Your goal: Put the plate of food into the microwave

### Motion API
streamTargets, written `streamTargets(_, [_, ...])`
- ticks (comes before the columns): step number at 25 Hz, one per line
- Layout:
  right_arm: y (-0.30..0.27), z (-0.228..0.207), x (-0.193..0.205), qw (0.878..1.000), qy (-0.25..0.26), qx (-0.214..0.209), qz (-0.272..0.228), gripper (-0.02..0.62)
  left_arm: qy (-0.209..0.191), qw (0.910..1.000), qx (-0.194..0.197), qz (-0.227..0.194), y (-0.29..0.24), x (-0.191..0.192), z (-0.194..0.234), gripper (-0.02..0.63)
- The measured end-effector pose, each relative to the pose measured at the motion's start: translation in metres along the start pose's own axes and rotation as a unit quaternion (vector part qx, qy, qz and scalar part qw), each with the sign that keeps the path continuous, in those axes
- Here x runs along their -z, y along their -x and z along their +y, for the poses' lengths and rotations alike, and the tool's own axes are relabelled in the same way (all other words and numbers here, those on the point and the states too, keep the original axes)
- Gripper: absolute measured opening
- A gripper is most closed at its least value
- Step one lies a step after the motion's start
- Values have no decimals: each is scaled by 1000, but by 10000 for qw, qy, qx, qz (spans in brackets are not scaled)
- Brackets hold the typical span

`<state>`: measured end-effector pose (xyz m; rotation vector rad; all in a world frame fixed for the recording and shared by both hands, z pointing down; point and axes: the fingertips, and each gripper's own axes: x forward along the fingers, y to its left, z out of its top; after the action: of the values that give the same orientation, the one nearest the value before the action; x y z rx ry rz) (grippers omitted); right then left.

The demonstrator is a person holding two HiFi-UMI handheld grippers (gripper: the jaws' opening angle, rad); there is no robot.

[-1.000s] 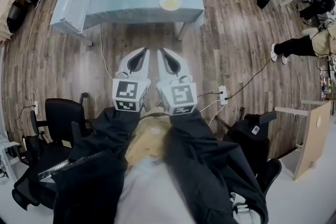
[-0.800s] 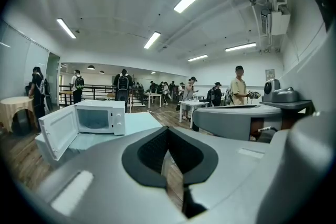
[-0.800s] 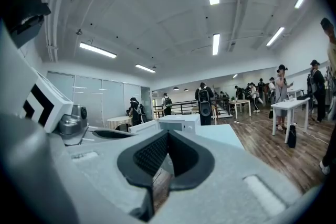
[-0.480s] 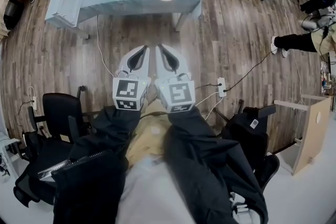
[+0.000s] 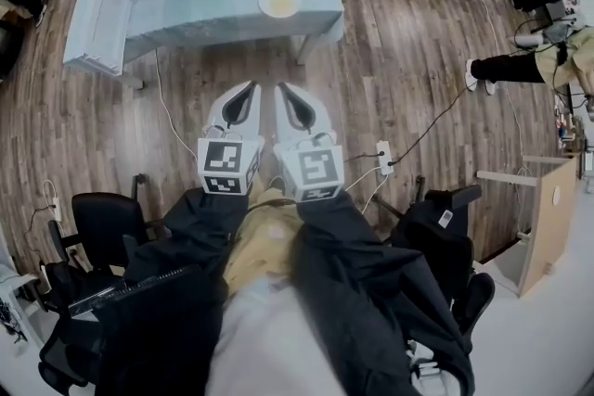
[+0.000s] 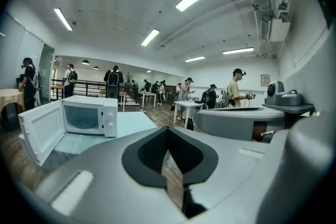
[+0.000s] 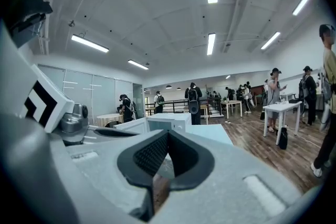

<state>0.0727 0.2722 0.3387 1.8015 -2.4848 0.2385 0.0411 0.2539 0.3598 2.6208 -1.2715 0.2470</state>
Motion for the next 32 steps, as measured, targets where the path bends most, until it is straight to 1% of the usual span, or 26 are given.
streamTargets(4, [-32,-15,-13,9998,34,179,-63,-3,-45,9998,131,-119,-27,-20,19,2])
streamTargets(9, [-70,-22,-20,9996,87,263,-73,-3,-47,9997,209,-133,-53,-30,45,2])
streamTargets(13, [-94,-26,-20,9995,108,309,-21,-3,-13,9996,269,-66,-73,-33,64,2])
streamTargets(18, [-115,-35,-17,9991,41,411,57,-3,-16,9990,443,16,-91,-32,72,2])
streamTargets(26, [-143,-42,-9,9982,-38,566,192,-3,-34,9984,569,69,-112,-35,96,3])
streamTargets(29, [-152,-42,-6,9981,-66,565,225,-3,-21,9982,596,96,-117,-34,104,2])
streamTargets(32, [-156,-44,3,9976,-86,593,356,-3,23,9980,610,153,-122,-30,109,2])
